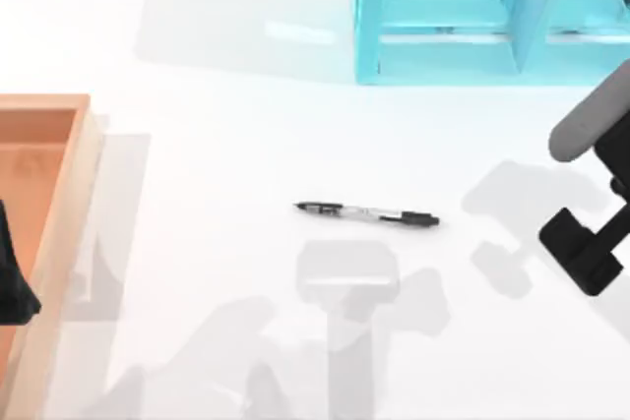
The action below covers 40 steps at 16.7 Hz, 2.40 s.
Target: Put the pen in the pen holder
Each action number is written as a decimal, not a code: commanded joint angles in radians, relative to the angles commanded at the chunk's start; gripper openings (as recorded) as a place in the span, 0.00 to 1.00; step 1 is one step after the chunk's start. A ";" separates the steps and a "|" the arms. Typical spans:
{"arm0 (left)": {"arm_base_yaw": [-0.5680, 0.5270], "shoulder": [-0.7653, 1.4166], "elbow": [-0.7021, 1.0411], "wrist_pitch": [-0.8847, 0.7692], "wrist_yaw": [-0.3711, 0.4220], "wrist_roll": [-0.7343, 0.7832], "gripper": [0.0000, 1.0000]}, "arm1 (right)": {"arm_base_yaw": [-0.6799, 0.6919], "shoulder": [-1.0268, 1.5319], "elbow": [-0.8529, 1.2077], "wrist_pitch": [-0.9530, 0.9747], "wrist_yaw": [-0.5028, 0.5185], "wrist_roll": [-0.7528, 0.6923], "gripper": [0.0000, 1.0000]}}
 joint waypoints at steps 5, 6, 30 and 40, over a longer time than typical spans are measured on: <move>0.000 0.000 0.000 0.000 0.000 0.000 1.00 | 0.147 0.438 0.356 -0.194 0.055 -0.147 1.00; 0.000 0.000 0.000 0.000 0.000 0.000 1.00 | 0.174 0.514 0.424 -0.226 0.066 -0.173 1.00; 0.000 0.000 0.000 0.000 0.000 0.000 1.00 | 0.274 1.090 0.772 -0.124 0.125 -0.353 1.00; 0.000 0.000 0.000 0.000 0.000 0.000 1.00 | 0.268 1.112 0.763 -0.096 0.125 -0.359 0.62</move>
